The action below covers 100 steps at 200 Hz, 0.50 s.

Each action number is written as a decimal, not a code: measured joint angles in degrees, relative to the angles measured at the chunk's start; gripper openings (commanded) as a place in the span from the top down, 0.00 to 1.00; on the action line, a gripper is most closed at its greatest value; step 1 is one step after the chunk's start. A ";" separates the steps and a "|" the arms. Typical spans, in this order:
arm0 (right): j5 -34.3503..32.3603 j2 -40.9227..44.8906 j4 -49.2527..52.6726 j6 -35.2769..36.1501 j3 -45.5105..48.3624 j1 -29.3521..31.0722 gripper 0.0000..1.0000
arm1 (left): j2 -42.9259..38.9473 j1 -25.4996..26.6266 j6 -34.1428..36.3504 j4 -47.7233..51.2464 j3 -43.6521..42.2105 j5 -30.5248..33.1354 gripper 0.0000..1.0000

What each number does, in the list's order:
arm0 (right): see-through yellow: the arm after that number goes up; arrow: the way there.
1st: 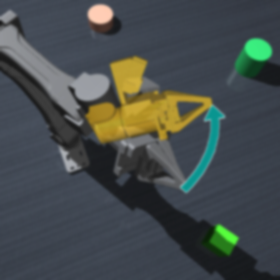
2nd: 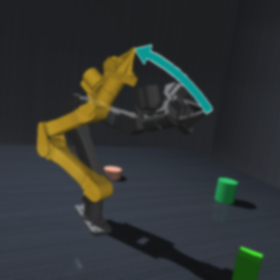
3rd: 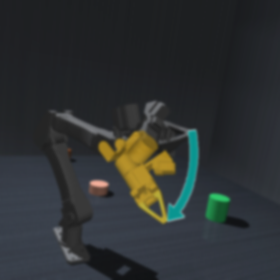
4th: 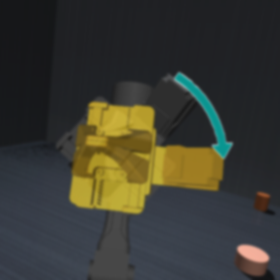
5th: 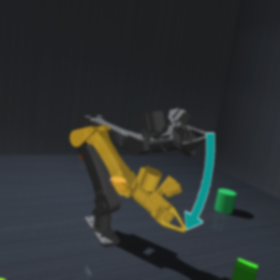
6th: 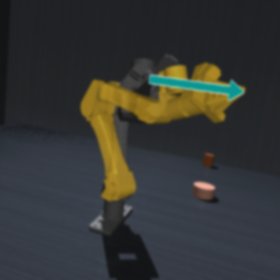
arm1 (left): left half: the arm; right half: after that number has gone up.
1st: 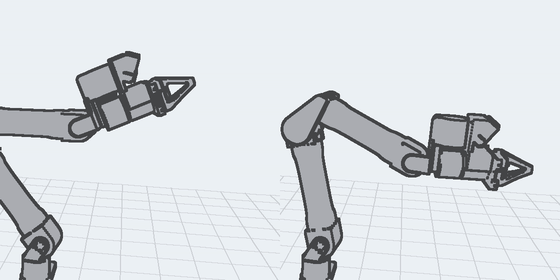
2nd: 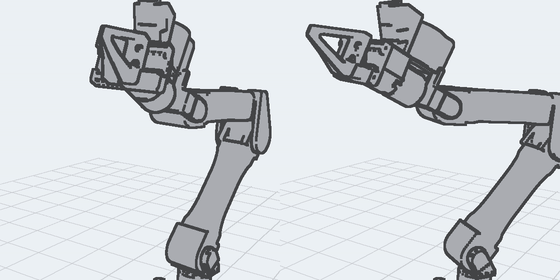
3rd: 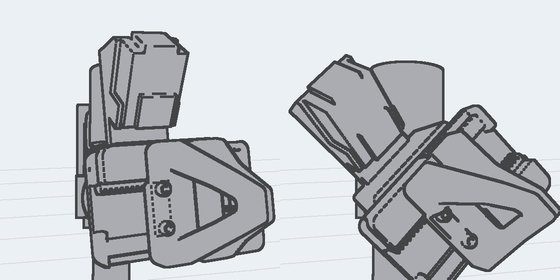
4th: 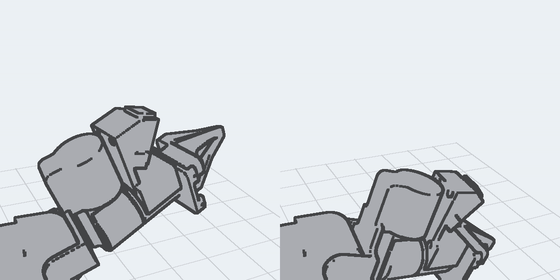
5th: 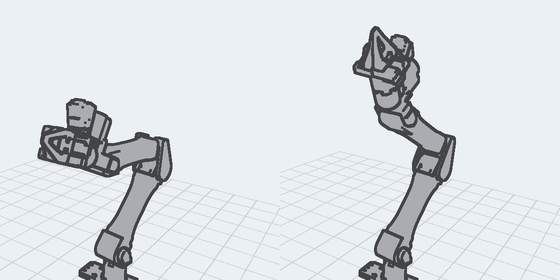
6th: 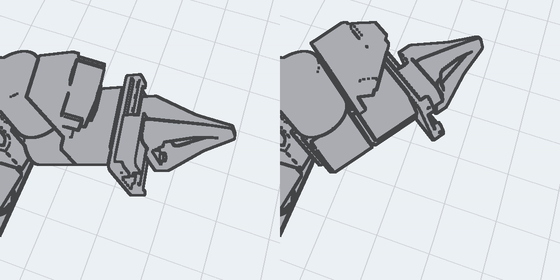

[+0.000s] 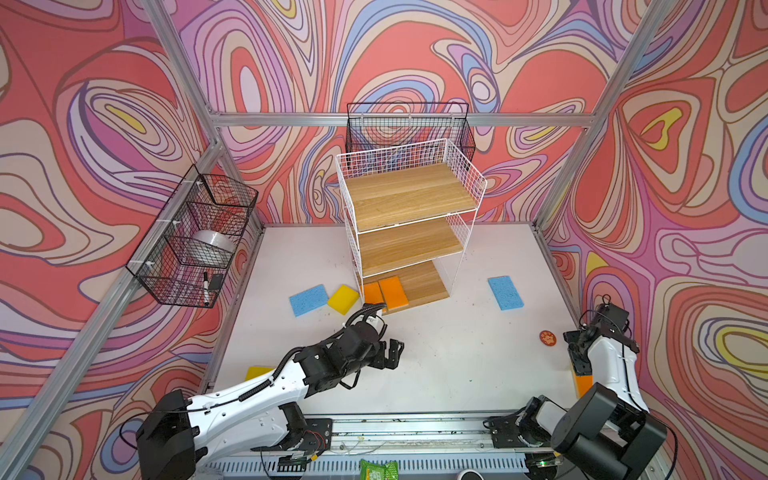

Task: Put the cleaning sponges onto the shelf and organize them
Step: 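Lower the right gripper and pinch the edge of the third cream-and-orange sponge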

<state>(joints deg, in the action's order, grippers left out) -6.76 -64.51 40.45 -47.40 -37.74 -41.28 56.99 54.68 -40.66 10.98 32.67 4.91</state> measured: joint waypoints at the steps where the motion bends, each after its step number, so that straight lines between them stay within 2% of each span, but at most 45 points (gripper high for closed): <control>1: 0.02 -0.07 0.00 0.00 0.00 -0.07 0.31 | 0.00 0.00 0.00 0.00 -0.02 0.00 0.00; 57: 0.61 -4.11 -2.73 0.98 -0.37 -5.29 0.32 | -1.53 -0.42 0.17 0.04 -0.96 -0.46 0.00; 100: 0.83 -6.60 -6.45 2.19 0.50 -5.97 0.35 | -2.84 -1.07 0.20 0.17 -1.57 -0.44 0.00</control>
<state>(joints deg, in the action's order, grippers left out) -5.93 -71.11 34.00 -45.21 -37.23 -47.24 54.15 53.60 -40.47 11.16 31.09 4.47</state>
